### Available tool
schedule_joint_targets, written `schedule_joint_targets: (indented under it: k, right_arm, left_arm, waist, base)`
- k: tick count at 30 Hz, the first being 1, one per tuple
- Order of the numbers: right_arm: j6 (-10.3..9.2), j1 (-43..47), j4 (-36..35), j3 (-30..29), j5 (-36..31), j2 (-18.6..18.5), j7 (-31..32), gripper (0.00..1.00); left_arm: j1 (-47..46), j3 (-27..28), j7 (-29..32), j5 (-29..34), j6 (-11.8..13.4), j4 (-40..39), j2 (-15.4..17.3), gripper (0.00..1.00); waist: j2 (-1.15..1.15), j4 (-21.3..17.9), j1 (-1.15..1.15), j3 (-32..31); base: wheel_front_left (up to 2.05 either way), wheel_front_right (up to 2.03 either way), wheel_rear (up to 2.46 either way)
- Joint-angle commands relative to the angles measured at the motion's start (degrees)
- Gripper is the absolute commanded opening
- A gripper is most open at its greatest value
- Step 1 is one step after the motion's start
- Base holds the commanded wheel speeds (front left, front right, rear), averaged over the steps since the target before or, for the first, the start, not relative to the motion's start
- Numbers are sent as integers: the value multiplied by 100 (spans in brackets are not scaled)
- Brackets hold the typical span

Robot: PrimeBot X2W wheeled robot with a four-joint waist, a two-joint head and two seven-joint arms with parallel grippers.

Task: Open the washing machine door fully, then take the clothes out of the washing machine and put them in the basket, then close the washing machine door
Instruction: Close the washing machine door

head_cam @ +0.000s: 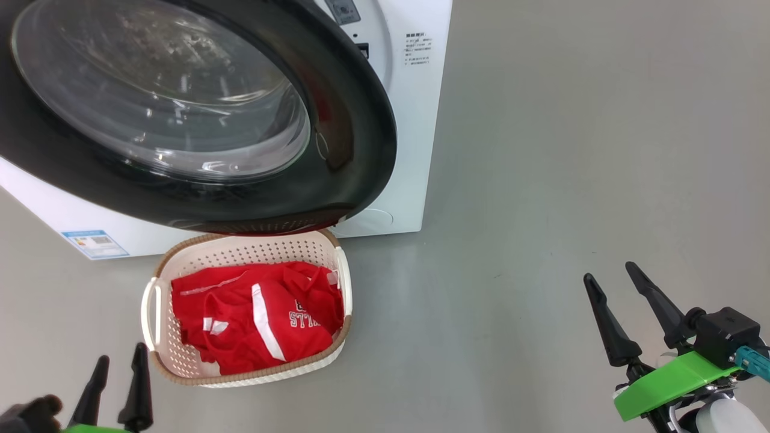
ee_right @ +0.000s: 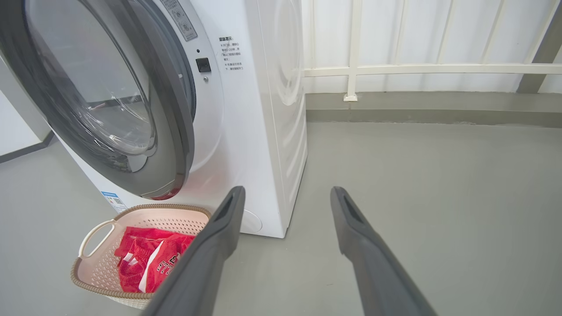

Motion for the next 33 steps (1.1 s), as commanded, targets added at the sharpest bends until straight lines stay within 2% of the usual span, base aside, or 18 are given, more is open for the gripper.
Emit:
schedule_joint_targets:
  k: [1,2,5,13,19,33]
  right_arm:
    - [9,34,-126,91,21,-75,-68,100]
    - [9,40,-125,85,21,-72,-68,100]
    - [9,43,-125,76,23,-69,-68,100]
    - [9,66,-111,45,26,-48,-68,100]
    - [9,86,-108,31,27,-25,-68,100]
    - [9,81,-119,17,7,-19,-68,100]
  left_arm:
    - [22,381,-70,367,-18,-181,54,100]
    - [109,651,-70,960,-18,-331,-141,100]
    - [222,997,-70,1742,-18,-639,-430,100]
    - [477,1690,-70,3080,-18,-1351,-1021,100]
    - [632,1898,-71,3624,-18,-1509,-1201,100]
    - [651,1996,-71,3711,-18,-1619,-1318,100]
  waist:
    - [0,-5,0,-6]
    - [0,-10,0,-6]
    - [0,-15,0,-2]
    - [0,-31,0,-34]
    - [0,-46,0,-54]
    - [0,-7,0,-51]
  base:
    - [0,0,0]
    - [0,0,0]
    - [0,0,0]
    - [0,0,0]
    - [0,0,0]
    - [0,0,0]
